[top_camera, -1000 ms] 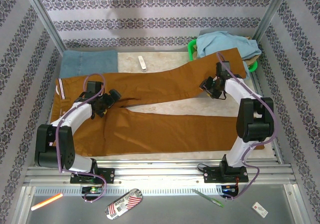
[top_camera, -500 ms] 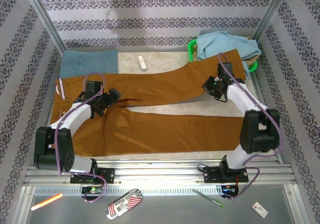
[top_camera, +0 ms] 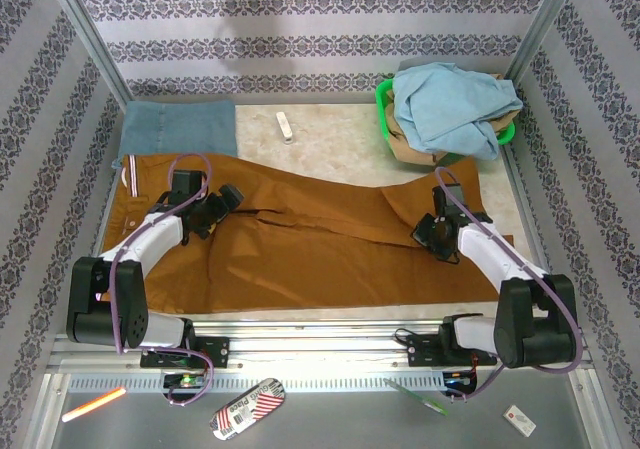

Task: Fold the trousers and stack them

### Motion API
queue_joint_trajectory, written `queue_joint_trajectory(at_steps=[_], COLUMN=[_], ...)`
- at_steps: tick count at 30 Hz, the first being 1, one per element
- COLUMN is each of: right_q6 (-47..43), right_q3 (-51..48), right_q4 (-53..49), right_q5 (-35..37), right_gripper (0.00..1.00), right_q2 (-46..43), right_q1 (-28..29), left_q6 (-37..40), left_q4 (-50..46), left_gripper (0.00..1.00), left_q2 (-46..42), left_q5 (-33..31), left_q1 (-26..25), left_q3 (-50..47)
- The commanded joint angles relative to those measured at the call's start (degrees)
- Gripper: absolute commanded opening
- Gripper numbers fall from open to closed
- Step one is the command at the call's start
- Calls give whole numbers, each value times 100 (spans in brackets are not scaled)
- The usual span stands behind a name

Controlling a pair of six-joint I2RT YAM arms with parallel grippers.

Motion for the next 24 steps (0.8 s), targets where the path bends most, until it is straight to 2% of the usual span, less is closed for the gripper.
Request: queue_joint_trajectory(at_steps=[1,3,8,10,15,20,24], right_q6=[37,-35,-147,-159,-49,29,-31], right_q3=[225,484,887,896,1238,1407,1468], right_q4=[-385,-682,-1004,-777,-272,145,332], right_q5=[382,528,635,630,-2,-206,-463], right_gripper=[43,53,63,63,60,60,61], right_q2=[-56,-97,-524,-469,313,725,994], right_q1=[-144,-162,-92,-113,86,472,474], left_q6=[42,68,125,76,-105,-349,-684], left_q4=[200,181,317,551,770,457,-386], left_gripper=[97,97,100,100,99,99,99], left_q2=[-177,-214,-172,16,393,-294,-1269], left_q5=[153,77,-275,-423,-372,-637,-854], left_q1=[-39,-39,-22,4,40,31,31], left_q3=[-60,-122,-257,-314,-524,-1347,-2078])
